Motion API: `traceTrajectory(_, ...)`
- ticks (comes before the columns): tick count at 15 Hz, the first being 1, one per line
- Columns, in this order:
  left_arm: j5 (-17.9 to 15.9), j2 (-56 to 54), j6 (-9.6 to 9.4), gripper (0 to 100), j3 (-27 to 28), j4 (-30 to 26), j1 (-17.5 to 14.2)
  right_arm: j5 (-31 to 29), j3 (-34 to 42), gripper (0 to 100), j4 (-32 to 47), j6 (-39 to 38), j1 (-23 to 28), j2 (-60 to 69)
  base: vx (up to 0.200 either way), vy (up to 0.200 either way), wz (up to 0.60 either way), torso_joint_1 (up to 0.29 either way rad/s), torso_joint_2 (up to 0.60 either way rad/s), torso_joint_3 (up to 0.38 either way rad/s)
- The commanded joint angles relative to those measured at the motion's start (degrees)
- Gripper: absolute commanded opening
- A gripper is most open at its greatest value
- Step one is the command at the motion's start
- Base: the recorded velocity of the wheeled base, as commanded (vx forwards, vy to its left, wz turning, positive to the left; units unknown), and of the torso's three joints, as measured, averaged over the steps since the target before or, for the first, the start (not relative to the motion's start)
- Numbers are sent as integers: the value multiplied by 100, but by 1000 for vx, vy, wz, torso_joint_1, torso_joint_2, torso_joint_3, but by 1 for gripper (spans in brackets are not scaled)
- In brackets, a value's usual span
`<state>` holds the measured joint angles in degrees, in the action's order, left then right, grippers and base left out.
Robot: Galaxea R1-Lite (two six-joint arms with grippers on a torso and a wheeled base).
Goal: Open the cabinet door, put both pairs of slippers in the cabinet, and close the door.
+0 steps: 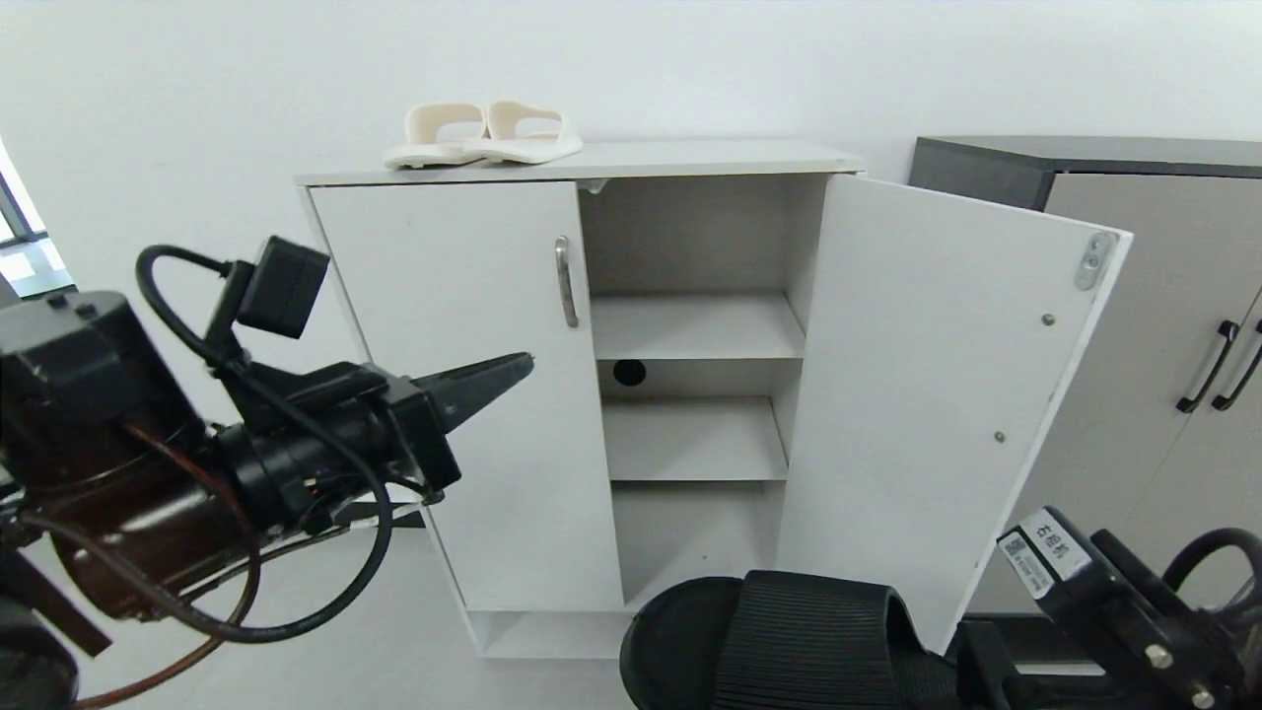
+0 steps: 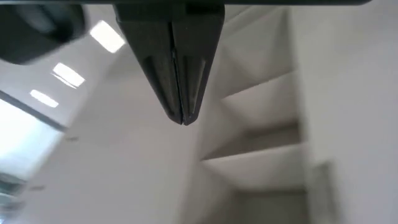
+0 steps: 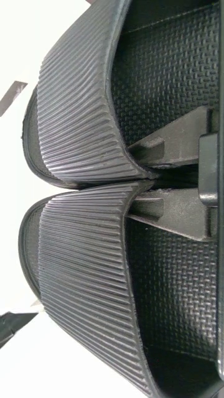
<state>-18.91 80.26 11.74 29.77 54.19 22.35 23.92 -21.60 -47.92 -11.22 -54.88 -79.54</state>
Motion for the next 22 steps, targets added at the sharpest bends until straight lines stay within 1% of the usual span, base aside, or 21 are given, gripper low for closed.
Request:
traceTrajectory(1, 1451, -934, -84, 0, -1166, -189, -64, -10, -11, 0, -7, -3, 13, -70, 0, 0, 0, 0, 0, 0)
traceTrajectory(2, 2207, -1092, -75, 0, -1623, -365, -169, -10, -20, 0, -7, 5, 13, -88, 0, 0, 0, 0, 0, 0)
traceTrajectory(3, 2778, -1320, -119, 0, -2168, -391, -204, -10, -28, 0, -7, 14, 13, -123, 0, 0, 0, 0, 0, 0)
traceTrajectory(4, 3165, -1707, -172, 0, -2520, -427, -204, -19, -20, 0, -7, 32, 13, -158, 0, 0, 0, 0, 0, 0)
traceTrajectory(5, 3587, -2023, -198, 0, -2722, -550, -310, -36, -20, 0, -7, 40, 13, -193, 0, 0, 0, 0, 0, 0)
traceTrajectory(6, 4106, -2313, -198, 0, -2792, -769, -653, -89, -20, 0, -15, 49, 13, -246, 0, 0, 0, 0, 0, 0)
traceTrajectory(7, 4387, -2691, -216, 0, -2854, -936, -978, -133, -20, 0, -15, 67, 13, -246, 0, 0, 0, 0, 0, 0)
traceTrajectory(8, 4563, -3175, -269, 0, -2907, -1130, -1189, -168, -2, 0, -15, 137, 13, -237, 0, 0, 0, 0, 0, 0)
traceTrajectory(9, 4888, -3649, -471, 0, -2977, -1639, -1707, -230, -2, 0, -15, 243, 13, -228, 0, 0, 0, 0, 0, 0)
traceTrajectory(10, 4958, -4203, -541, 0, -2977, -2369, -2402, -247, -2, 0, -15, 260, 13, -219, 0, 0, 0, 0, 0, 0)
traceTrajectory(11, 4774, -4906, -620, 0, -2977, -3090, -2551, -247, 7, 0, -15, 278, 13, -211, 0, 0, 0, 0, 0, 0)
traceTrajectory(13, 3701, -6664, -954, 0, -2977, -4408, -2384, -247, 24, 0, -15, 287, 13, -202, 0, 0, 0, 0, 0, 0)
traceTrajectory(14, 2954, -7701, -1112, 0, -2977, -5199, -2375, -238, 42, 0, -15, 287, 13, -219, 0, 0, 0, 0, 0, 0)
traceTrajectory(15, 2576, -8026, -1095, 0, -2924, -5401, -2296, -247, 60, 0, -15, 287, 13, -237, 0, 0, 0, 0, 0, 0)
traceTrajectory(16, 2093, -8017, -682, 0, -2924, -5313, -2243, -238, 68, 0, -24, 287, 13, -237, 0, 0, 0, 0, 0, 0)
traceTrajectory(17, 1785, -8017, -620, 0, -2924, -5313, -2243, -238, 60, 0, -24, 287, 4, -255, 0, 0, 0, 0, 0, 0)
traceTrajectory(18, 1759, -8017, -629, 0, -2924, -5313, -2243, -238, 60, 0, -24, 287, 4, -255, 0, 0, 0, 0, 0, 0)
traceTrajectory(19, 1601, -8017, -629, 0, -2924, -5322, -2235, -238, 68, 0, -24, 287, 4, -255, 0, 0, 0, 0, 0, 0)
traceTrajectory(20, 1513, -7903, -568, 0, -2907, -5375, -2217, -238, 68, 0, -24, 287, 4, -307, 0, 0, 0, 0, 0, 0)
traceTrajectory(21, 1733, -8026, -989, 0, -2915, -5348, -2235, -247, 68, 0, -33, 287, 13, -325, 0, 0, 0, 0, 0, 0)
traceTrajectory(22, 1891, -8026, -1569, 0, -2968, -5454, -2235, -247, 68, 0, -33, 295, 13, -325, 0, 0, 0, 0, 0, 0)
